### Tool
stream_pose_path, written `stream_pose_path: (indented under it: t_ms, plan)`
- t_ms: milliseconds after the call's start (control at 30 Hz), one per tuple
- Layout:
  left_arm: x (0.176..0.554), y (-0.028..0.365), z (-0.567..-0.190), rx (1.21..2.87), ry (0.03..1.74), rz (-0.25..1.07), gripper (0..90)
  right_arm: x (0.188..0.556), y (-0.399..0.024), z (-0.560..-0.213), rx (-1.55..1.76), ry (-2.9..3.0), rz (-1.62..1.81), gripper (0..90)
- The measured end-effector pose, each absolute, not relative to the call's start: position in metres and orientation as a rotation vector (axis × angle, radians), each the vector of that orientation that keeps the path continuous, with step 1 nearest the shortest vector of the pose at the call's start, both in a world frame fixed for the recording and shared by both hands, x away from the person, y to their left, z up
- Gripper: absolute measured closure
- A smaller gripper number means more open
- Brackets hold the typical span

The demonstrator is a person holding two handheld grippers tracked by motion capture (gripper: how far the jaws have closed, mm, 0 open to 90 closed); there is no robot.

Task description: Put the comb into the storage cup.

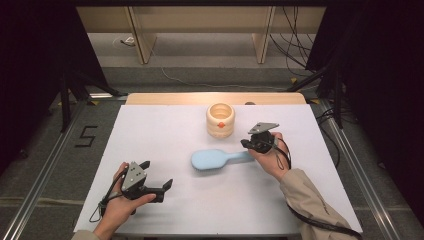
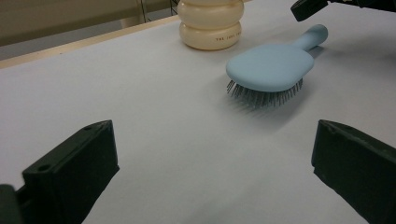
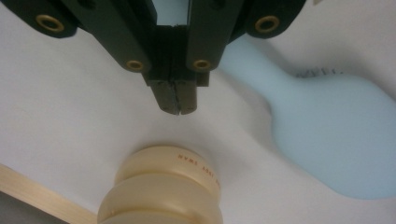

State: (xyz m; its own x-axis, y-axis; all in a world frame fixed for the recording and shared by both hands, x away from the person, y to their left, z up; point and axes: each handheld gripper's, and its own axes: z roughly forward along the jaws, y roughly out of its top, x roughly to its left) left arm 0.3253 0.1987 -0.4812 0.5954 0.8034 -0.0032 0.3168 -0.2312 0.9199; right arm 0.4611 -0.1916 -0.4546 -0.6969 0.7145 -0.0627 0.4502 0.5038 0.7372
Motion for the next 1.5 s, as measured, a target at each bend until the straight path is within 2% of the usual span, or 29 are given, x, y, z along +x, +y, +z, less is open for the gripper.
stream_pose_path:
  t_ms: [900, 1500]
  plan:
    - [0.325, 0.199, -0.482, 1.808, 0.912, 0.597, 0.0, 0.468, -0.192, -0.467, 1.057, 2.467, 0.894, 90.0]
    - [0.325, 0.198, -0.482, 1.809, 0.910, 0.594, 0.1, 0.447, -0.189, -0.469, 1.019, 2.672, 0.690, 90.0]
